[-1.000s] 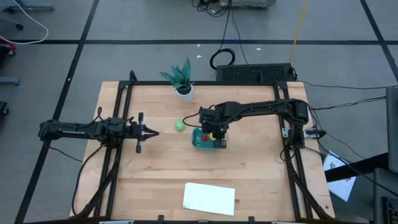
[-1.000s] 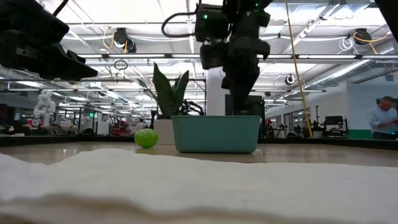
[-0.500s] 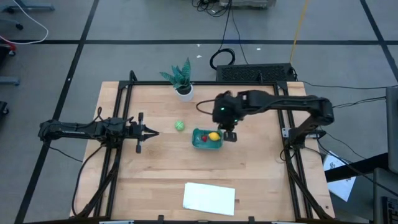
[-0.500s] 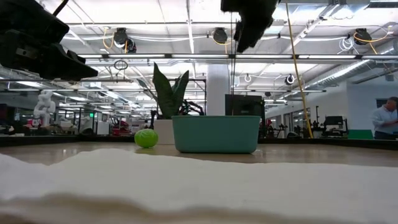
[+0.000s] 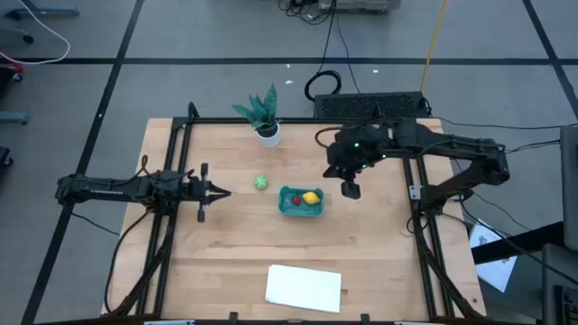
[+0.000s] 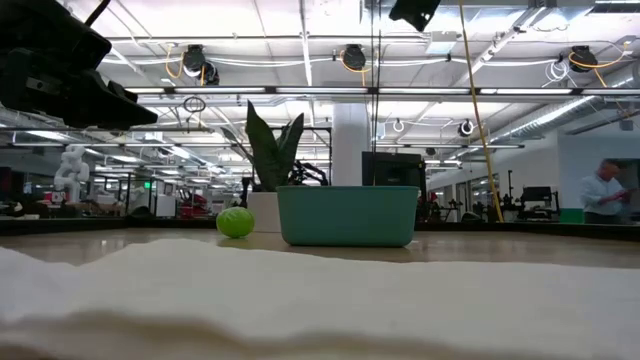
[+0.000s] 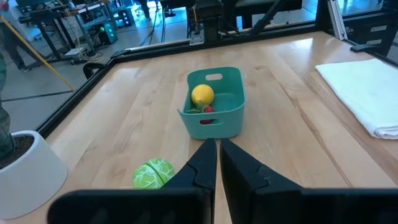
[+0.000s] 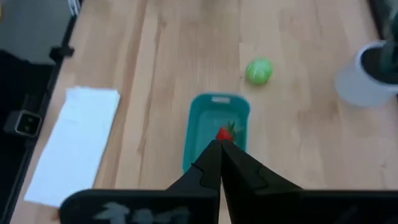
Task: Pick and placing Produce into tupperware
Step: Put the green cabbage into the blue container
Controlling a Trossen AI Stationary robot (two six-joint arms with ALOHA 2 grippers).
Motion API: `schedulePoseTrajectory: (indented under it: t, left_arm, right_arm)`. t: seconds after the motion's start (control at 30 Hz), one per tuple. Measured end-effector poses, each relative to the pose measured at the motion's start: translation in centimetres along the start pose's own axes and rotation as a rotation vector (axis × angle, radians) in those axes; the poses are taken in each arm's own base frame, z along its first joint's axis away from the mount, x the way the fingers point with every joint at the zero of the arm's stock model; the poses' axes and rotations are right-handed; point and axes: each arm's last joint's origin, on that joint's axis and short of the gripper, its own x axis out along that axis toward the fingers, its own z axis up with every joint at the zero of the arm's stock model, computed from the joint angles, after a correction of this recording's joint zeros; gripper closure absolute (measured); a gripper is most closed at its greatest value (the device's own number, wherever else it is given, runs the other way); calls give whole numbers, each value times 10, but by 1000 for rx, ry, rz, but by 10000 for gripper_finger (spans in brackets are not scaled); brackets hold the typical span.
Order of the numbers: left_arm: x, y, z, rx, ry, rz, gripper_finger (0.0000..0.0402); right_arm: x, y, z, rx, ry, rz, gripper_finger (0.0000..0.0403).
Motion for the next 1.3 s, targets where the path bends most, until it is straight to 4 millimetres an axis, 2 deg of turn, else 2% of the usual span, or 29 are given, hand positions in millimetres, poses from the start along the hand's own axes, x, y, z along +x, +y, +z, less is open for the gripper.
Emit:
schedulePoseTrajectory:
  t: [0.23,0.43,0.6,0.7,0.9,1.07,1.3]
  left_arm:
    - [0,0,0,0,1,0,376]
    - [0,0,0,0,0,0,376]
    - [0,0,0,-1,1,-1,376]
    - [0,0,0,-1,1,-1,376]
    - [0,0,0,-1,1,-1,376]
    - [0,0,0,-1,1,0,376]
    - [0,0,0,-1,1,0,376]
  right_arm:
    - [-23,4,0,6,-87,-6,403]
    - [-42,6,-2,18,-161,-78,403]
    - [-56,9,-10,6,-304,-83,403]
    - [-62,11,-21,20,-383,-55,403]
    - [-65,14,-55,19,-434,-26,403]
    - [-70,18,-78,-15,-580,3,403]
    - [-65,17,-113,-10,-604,-10,403]
